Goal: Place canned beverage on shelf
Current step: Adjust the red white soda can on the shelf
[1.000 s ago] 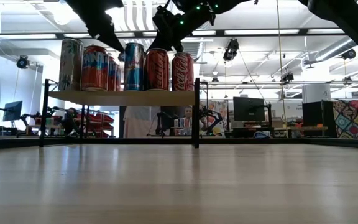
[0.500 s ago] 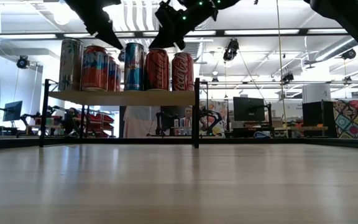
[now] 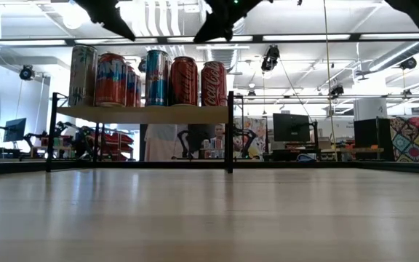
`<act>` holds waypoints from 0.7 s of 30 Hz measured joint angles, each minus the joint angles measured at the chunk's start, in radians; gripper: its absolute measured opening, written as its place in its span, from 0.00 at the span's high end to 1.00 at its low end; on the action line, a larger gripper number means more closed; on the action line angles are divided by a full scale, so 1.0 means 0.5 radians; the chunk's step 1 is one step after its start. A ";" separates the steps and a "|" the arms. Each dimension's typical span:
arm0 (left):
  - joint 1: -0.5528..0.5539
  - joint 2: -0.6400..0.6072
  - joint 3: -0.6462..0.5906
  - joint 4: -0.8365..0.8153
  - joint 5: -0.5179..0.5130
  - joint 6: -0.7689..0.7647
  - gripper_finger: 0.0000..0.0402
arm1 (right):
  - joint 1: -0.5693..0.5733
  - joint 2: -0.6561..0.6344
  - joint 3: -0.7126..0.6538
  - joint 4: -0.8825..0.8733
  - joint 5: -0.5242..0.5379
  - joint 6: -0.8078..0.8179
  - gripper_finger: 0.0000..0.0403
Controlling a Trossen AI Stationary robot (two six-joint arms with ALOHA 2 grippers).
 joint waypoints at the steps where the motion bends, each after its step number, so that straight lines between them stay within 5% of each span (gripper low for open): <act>1: 0.000 -0.020 0.000 0.002 0.000 -0.006 1.00 | -0.009 -0.011 0.000 -0.025 0.002 -0.024 0.98; 6: 0.000 -0.106 0.001 0.042 -0.004 -0.035 1.00 | -0.098 -0.072 -0.008 -0.075 -0.055 -0.118 0.98; 11: 0.000 -0.186 0.001 0.073 -0.003 -0.053 1.00 | -0.244 -0.103 -0.080 -0.077 -0.390 -0.121 0.98; 21: 0.000 -0.328 0.001 0.080 0.121 -0.111 1.00 | -0.428 -0.105 -0.240 -0.101 -0.427 -0.187 0.98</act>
